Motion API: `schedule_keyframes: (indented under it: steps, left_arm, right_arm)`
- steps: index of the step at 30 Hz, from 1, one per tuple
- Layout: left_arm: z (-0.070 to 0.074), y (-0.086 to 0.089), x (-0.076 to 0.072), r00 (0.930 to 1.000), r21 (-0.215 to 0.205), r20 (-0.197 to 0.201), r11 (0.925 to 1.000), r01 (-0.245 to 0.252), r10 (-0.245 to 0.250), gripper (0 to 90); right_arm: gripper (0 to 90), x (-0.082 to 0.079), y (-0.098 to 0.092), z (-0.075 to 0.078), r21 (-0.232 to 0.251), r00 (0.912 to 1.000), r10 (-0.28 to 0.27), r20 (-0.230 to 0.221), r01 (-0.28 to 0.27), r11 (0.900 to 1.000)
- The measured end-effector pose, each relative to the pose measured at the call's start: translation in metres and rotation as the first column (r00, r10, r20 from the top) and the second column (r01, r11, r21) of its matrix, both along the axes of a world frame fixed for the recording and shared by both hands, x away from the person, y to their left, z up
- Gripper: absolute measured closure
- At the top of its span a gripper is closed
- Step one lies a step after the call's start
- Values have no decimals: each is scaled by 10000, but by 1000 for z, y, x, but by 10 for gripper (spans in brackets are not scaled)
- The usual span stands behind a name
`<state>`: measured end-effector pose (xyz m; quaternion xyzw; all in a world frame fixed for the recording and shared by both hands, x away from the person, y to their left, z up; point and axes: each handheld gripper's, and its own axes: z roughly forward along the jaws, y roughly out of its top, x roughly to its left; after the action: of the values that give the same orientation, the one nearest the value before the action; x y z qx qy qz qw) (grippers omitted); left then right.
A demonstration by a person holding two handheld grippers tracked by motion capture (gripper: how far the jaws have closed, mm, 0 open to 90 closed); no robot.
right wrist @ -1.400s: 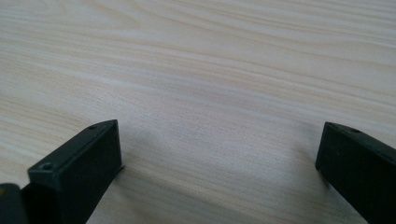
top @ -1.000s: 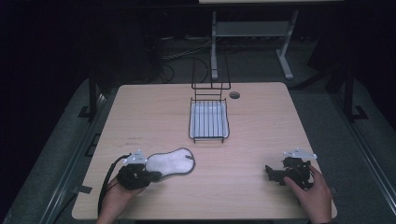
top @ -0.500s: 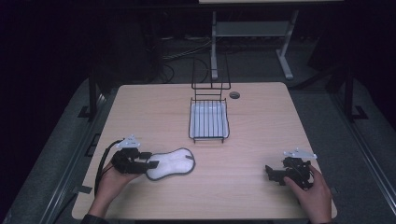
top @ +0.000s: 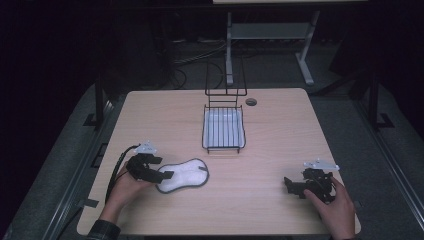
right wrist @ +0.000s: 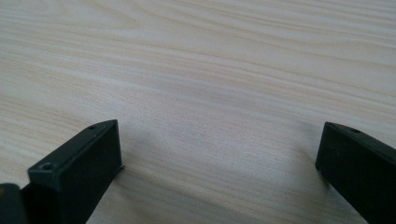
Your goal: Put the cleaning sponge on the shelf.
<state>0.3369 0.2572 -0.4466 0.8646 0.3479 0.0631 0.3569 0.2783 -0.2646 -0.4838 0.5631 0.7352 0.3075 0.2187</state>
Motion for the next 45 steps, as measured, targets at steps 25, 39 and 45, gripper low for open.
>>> schedule_keyframes:
  steps: [25,39,45]
  left_arm:
    - [-15,2,-3,9976,-265,-324,9978,601,-610,296]
    - [-9,15,-5,9996,-575,-229,9982,146,-159,701]
    - [-7,17,-6,9991,-666,-375,9977,149,-175,827]
  right_arm:
    - [0,0,0,0,2,10000,-5,-2,5,10000]
    - [0,0,0,0,0,10000,-3,-1,3,10000]
    - [0,0,0,0,1,10000,-3,0,3,10000]
